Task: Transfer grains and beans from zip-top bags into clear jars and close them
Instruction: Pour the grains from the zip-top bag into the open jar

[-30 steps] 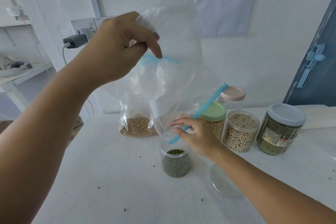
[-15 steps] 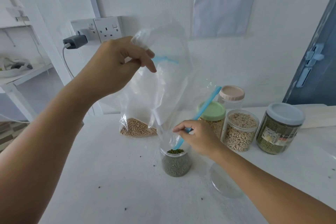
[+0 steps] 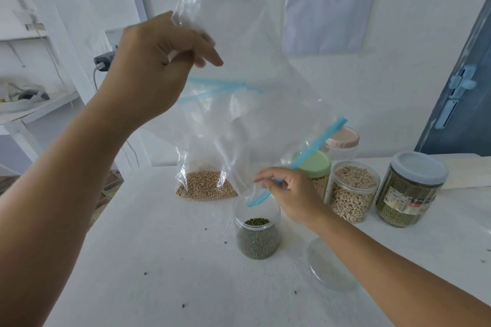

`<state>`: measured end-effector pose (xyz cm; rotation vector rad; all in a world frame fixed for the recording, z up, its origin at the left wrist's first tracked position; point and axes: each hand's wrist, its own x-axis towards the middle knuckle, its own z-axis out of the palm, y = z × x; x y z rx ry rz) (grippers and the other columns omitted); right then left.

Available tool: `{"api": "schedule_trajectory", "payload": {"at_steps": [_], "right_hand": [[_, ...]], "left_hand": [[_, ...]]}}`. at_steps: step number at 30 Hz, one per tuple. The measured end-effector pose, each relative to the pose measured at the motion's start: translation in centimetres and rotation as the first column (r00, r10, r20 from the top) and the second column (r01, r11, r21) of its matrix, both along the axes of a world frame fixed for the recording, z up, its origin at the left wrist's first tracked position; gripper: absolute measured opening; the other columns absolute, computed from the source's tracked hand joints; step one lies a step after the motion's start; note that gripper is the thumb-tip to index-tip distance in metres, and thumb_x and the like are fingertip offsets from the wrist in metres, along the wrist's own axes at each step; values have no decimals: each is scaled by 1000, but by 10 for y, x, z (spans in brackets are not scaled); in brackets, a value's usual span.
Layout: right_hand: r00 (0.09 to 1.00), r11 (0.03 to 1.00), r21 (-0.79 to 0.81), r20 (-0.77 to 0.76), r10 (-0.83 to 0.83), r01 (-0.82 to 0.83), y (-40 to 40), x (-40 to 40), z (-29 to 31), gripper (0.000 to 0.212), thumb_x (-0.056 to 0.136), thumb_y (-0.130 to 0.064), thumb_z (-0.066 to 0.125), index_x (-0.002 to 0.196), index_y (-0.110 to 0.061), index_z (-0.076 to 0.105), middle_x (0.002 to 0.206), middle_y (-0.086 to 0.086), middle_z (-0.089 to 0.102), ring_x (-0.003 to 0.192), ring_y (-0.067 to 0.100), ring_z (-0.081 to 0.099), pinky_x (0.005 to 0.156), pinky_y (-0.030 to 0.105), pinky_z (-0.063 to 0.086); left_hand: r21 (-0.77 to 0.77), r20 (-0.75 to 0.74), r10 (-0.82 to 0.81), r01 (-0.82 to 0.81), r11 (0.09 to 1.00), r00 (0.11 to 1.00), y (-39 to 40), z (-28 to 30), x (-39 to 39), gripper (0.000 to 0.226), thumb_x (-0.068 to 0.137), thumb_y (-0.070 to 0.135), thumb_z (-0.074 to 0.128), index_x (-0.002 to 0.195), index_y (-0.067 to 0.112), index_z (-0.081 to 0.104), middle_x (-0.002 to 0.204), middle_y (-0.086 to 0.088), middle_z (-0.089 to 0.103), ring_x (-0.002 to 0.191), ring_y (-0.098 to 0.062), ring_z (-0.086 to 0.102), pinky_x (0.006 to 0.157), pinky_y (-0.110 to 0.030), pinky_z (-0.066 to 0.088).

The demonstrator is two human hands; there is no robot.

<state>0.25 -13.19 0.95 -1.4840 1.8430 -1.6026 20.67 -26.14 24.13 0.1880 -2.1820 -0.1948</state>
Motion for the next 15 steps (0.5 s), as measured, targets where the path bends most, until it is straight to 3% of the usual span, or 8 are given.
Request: {"api": "schedule_trajectory", "payload": {"at_steps": [2,5,10,13,15], "right_hand": [[1000,999,52,-7,11,-10,1,0,-2,42,102,-5,60,92,-40,80,100,-14,77,89,19,75,73,29,56],[1000,998,57,-13,26,-26,3,2,-2,37,99,-1,64,91,-34,79,94,-17,78,87,4,74,75,14,51],[999,1000,8,-38,-12,13,2,1,-1,18,93,-5,75,94,-22,83,89,-20,77,85,2,71,78,13,54],[995,999,-13,-97,-36,35,2,2,1,21,98,-7,69,98,-24,81,96,-24,75,98,1,69,83,13,50],[996,1000,-22,-88,-11,9,2,1,1,28,101,-6,64,100,-28,81,99,-21,75,103,6,68,89,19,51]], "left_hand": [[9,24,-15,15,1000,1000,1,-1,0,38,92,-9,57,94,22,79,107,0,73,93,-12,70,91,-24,55],[7,6,14,-15,1000,1000,-2,-7,-2,29,91,-1,66,93,24,80,104,-6,72,96,-19,68,88,-30,54],[40,6,40,-40,998,999,-9,-13,-3,24,91,3,69,93,24,81,105,-11,70,98,-24,65,87,-31,51],[44,-14,45,-45,998,999,-11,-13,-3,26,92,2,65,92,24,79,106,-11,70,101,-23,65,92,-32,52],[79,-35,70,-67,995,997,-12,-14,-1,28,91,1,63,91,24,79,107,-11,70,102,-22,64,94,-33,52]]}}
